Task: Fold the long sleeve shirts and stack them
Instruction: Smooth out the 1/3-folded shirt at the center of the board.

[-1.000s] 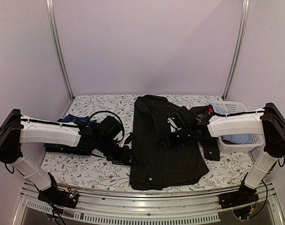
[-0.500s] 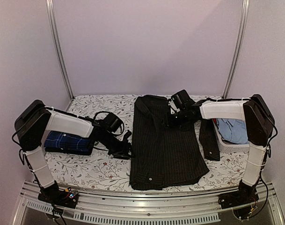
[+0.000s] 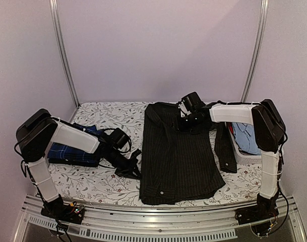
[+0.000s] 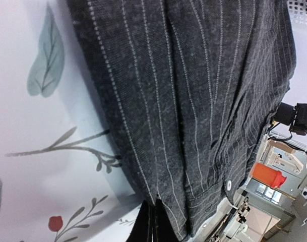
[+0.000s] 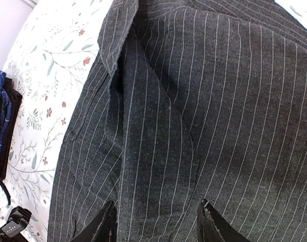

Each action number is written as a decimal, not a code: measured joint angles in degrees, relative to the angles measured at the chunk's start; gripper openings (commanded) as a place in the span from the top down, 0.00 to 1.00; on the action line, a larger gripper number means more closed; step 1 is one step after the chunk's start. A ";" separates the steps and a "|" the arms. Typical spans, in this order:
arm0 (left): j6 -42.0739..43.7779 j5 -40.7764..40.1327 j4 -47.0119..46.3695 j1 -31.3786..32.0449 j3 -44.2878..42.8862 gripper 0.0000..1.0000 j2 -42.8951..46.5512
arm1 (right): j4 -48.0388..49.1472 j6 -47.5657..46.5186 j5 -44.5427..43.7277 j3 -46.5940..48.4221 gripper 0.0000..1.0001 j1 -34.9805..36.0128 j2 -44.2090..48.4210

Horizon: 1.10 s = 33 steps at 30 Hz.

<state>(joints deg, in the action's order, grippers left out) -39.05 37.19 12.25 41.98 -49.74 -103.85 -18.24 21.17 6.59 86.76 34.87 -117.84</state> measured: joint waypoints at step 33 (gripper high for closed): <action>10.43 -18.29 22.84 -8.09 -42.73 0.60 -7.67 | -0.66 -0.52 5.68 7.32 0.49 1.11 -7.39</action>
<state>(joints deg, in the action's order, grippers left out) -28.62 18.90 35.09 33.89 -92.47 -111.53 -18.90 20.64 12.27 94.08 35.99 -125.23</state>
